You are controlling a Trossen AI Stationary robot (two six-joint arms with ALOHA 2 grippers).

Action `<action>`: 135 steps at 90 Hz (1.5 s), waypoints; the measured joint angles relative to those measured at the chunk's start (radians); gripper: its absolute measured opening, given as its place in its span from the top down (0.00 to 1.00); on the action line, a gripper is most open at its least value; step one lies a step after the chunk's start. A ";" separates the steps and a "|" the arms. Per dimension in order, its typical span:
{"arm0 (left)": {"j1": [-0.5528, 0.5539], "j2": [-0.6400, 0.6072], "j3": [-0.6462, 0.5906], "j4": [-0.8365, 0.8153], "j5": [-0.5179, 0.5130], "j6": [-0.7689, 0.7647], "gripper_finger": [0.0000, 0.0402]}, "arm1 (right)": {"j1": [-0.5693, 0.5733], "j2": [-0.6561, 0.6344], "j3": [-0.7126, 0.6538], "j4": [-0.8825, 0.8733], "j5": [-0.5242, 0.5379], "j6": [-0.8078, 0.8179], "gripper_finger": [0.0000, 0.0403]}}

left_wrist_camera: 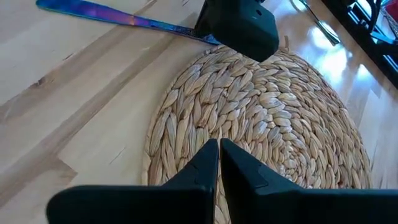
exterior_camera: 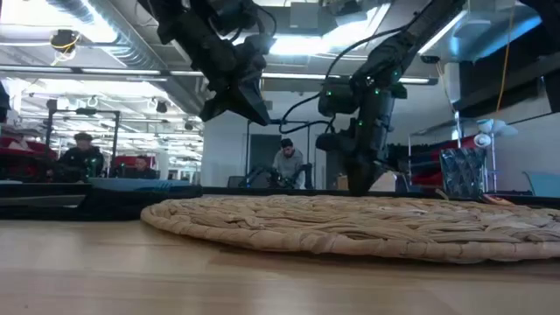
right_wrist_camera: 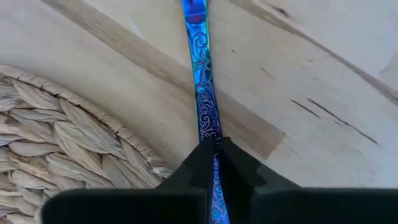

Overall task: Set table place
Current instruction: Put the blue table knife on top of the brown placemat

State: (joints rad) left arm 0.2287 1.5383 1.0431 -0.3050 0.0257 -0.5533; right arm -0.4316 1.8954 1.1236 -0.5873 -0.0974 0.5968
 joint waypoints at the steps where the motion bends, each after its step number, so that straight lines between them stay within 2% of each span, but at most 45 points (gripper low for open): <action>1: 0.000 0.000 0.000 0.000 0.000 0.000 1.00 | 0.000 0.000 0.000 0.000 0.000 0.000 0.99; 59: 0.007 0.000 0.000 0.000 -0.001 0.015 1.00 | 0.000 0.007 0.049 0.006 -0.001 -0.008 1.00; 100: 0.167 0.006 0.000 -0.002 -0.014 0.120 1.00 | 0.000 0.005 0.060 0.016 -0.052 -0.029 1.00; 114: 0.192 0.035 -0.002 -0.040 0.003 0.137 1.00 | 0.000 0.004 0.061 0.016 -0.018 -0.030 1.00; 135: 0.151 0.111 -0.055 -0.029 0.017 0.116 1.00 | -0.002 0.003 0.062 0.017 0.026 -0.042 1.00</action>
State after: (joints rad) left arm 0.3801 1.6496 0.9882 -0.3337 0.0430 -0.4372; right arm -0.4339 1.8980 1.1854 -0.5705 -0.0711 0.5548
